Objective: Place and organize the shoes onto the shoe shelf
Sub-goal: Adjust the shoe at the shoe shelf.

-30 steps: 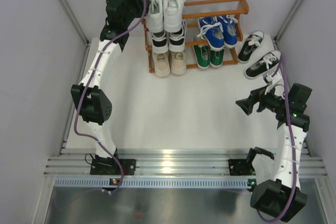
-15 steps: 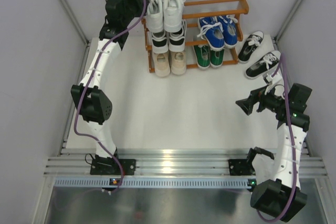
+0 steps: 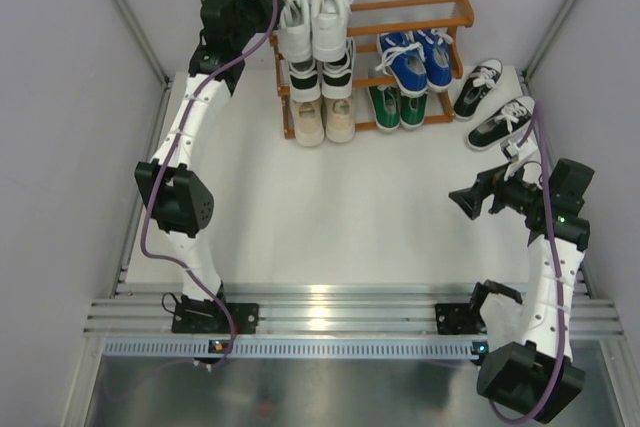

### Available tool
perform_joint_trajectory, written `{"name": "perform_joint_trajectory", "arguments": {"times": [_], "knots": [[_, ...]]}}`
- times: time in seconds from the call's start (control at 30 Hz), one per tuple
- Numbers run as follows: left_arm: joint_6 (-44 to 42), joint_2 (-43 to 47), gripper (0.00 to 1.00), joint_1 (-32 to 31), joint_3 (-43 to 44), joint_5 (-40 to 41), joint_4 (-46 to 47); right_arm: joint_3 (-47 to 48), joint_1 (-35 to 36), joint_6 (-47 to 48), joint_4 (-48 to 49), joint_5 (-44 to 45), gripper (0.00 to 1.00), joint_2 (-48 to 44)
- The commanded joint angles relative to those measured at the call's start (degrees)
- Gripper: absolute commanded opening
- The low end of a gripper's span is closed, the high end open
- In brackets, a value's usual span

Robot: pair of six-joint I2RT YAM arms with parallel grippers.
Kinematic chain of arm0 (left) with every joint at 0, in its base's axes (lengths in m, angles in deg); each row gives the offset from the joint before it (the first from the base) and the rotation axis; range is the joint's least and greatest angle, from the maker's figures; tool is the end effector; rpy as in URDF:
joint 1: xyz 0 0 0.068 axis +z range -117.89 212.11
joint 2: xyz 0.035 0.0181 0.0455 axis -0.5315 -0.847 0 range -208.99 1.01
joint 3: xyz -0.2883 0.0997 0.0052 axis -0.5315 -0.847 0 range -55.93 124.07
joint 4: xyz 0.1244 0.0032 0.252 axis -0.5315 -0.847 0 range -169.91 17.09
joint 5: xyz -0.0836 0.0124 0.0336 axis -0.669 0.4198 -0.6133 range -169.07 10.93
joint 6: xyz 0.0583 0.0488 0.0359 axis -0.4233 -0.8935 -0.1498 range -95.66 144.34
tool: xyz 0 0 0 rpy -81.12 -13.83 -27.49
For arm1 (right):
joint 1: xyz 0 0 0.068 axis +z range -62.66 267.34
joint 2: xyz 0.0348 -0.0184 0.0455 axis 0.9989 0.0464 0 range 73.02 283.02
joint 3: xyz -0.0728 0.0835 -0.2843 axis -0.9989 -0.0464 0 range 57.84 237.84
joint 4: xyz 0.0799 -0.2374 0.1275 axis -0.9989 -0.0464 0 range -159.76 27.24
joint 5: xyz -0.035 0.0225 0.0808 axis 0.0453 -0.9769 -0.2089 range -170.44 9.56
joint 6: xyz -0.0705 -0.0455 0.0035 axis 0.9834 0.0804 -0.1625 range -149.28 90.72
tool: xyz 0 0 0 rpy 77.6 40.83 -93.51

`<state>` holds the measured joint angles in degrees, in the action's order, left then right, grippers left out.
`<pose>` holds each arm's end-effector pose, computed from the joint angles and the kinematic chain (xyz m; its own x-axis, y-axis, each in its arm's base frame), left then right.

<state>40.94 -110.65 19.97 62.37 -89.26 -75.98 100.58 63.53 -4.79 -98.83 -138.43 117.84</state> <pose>0.5184 -0.1248 0.4892 -0.0501 -0.2767 -0.9597 0.3813 0.8828 -0.2744 0.1768 -0.0099 0.3035 -0.3501 -0.0857 -0.9328 -0.5948 0.7896 0.1507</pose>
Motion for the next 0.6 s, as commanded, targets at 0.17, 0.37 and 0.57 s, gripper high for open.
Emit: {"name": "perform_joint_trajectory", "arguments": {"times": [0.17,0.37,0.57], "knots": [[2.12,2.32,0.08,-0.25,3.17,-1.05,4.3,0.15,-0.88,1.7,0.48,-1.68,0.99,0.09],[2.65,2.93,0.08,-0.25,3.43,-0.61,4.74,0.15,-0.97,1.7,0.39,-1.68,0.99,0.09],[3.52,3.29,0.08,-0.25,3.6,-0.61,4.83,0.15,-0.97,1.79,0.39,-1.68,0.99,0.09]]}}
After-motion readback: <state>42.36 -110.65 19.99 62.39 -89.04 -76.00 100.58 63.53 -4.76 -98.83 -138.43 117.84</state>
